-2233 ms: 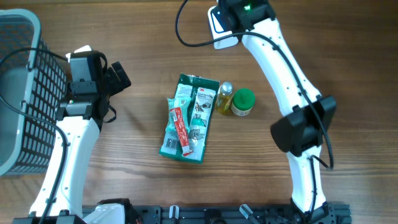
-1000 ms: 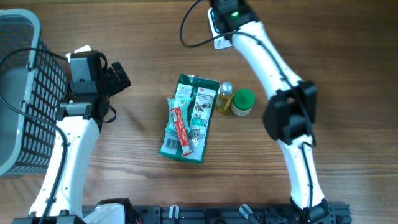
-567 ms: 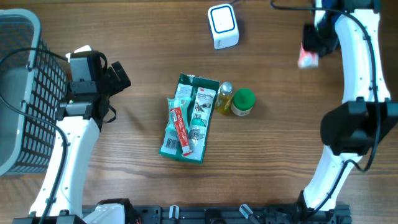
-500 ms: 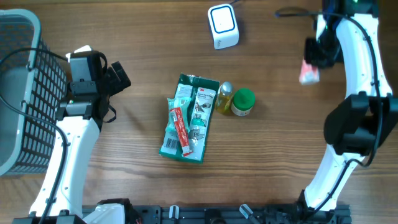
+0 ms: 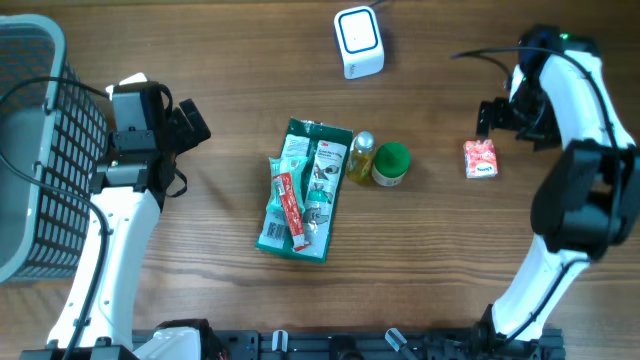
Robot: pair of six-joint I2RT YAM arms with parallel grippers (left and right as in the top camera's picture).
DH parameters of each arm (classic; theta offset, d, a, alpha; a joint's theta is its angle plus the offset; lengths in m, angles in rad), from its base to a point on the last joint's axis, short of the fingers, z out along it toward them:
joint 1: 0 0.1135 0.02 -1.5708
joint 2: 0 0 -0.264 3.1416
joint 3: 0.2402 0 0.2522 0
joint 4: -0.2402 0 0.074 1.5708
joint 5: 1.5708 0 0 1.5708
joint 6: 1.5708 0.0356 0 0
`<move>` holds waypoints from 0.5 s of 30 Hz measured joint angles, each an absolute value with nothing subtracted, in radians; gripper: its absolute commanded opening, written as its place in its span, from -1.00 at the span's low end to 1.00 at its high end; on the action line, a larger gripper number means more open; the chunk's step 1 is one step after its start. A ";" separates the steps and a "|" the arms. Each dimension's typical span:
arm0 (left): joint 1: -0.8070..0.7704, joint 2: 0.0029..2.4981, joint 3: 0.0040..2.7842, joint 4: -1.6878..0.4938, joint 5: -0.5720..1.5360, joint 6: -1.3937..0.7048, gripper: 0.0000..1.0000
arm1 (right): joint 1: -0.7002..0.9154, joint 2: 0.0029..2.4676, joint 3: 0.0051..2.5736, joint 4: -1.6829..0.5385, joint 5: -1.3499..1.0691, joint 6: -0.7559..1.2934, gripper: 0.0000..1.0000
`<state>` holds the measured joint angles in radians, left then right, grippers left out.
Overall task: Scan the item barcode
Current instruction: 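Move the right gripper over to the green-capped jar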
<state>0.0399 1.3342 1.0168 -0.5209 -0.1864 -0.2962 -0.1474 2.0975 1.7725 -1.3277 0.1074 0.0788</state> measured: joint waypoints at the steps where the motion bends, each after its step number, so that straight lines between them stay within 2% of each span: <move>1: 0.040 1.334 1.017 -0.521 -0.187 -0.296 1.00 | -0.145 2.042 1.776 -1.330 0.087 0.079 0.99; 2: 0.040 1.334 1.017 -0.520 -0.187 -0.296 1.00 | -0.142 1.974 1.779 -1.326 0.034 0.079 0.99; 4: 0.040 1.334 1.017 -0.521 -0.187 -0.296 1.00 | -0.138 1.866 1.794 -1.330 -0.075 0.079 0.38; 5: 0.040 1.334 1.017 -0.520 -0.187 -0.296 1.00 | -0.135 1.803 1.805 -1.335 -0.165 0.077 0.29; 8: 0.040 1.334 1.017 -0.521 -0.187 -0.296 1.00 | -0.122 1.749 1.801 -1.397 -0.341 0.082 0.18; 10: 0.040 1.334 1.017 -0.521 -0.187 -0.296 1.00 | -0.080 1.750 1.766 -1.393 -0.381 0.088 0.01; 15: 0.040 1.334 1.017 -0.520 -0.187 -0.296 1.00 | 0.163 1.751 1.726 -1.302 -0.315 0.242 0.14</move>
<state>0.0399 1.3342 1.0168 -0.5201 -0.1867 -0.2962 0.1627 1.7512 1.7256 -1.3018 -0.3153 0.2424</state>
